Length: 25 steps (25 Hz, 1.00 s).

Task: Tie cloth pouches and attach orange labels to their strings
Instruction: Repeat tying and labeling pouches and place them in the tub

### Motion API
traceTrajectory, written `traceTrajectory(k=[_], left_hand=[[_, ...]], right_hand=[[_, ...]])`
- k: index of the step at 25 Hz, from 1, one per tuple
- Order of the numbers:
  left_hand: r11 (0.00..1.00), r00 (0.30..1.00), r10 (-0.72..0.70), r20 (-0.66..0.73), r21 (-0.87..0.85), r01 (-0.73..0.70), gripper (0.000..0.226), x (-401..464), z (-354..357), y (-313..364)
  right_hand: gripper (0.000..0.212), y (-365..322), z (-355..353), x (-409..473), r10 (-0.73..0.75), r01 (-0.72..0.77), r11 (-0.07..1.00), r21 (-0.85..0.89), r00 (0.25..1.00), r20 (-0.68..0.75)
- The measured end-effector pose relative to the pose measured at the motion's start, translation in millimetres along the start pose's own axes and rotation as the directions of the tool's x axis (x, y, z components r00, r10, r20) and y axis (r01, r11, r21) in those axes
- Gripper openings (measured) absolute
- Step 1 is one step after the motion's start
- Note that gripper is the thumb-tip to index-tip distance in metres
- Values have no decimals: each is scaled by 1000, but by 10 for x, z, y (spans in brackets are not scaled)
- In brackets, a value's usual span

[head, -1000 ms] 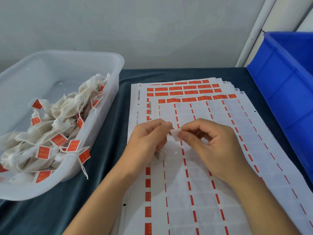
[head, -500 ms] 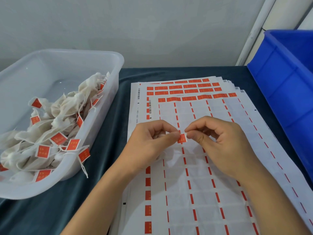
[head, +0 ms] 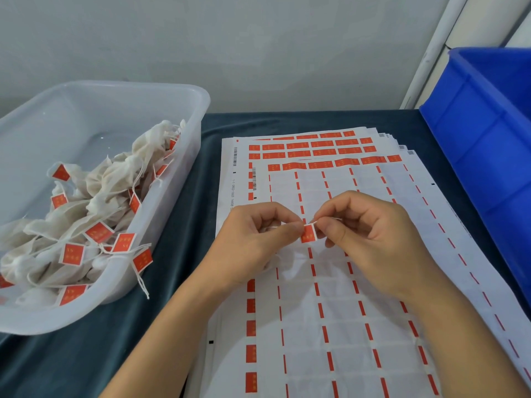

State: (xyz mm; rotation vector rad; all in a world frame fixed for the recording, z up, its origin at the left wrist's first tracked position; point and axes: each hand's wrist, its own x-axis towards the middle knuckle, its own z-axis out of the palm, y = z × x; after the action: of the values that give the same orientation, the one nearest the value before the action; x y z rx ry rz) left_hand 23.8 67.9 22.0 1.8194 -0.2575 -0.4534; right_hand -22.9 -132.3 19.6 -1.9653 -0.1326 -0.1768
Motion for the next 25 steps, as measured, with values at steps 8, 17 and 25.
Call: traceTrajectory(k=[8, 17, 25], left_hand=[[988, 997, -70, 45, -136, 76, 34, -37, -7, 78], [997, 997, -65, 51, -30, 67, 43, -31, 11, 96], [1000, 996, -4, 88, 0, 4, 19, -22, 0, 64]], right_hand=[[14, -21, 27, -6, 16, -17, 999, 32, 1000, 11], [16, -60, 43, -11, -5, 5, 1000, 26, 1000, 11], [14, -65, 35, -12, 18, -18, 998, 53, 1000, 17]])
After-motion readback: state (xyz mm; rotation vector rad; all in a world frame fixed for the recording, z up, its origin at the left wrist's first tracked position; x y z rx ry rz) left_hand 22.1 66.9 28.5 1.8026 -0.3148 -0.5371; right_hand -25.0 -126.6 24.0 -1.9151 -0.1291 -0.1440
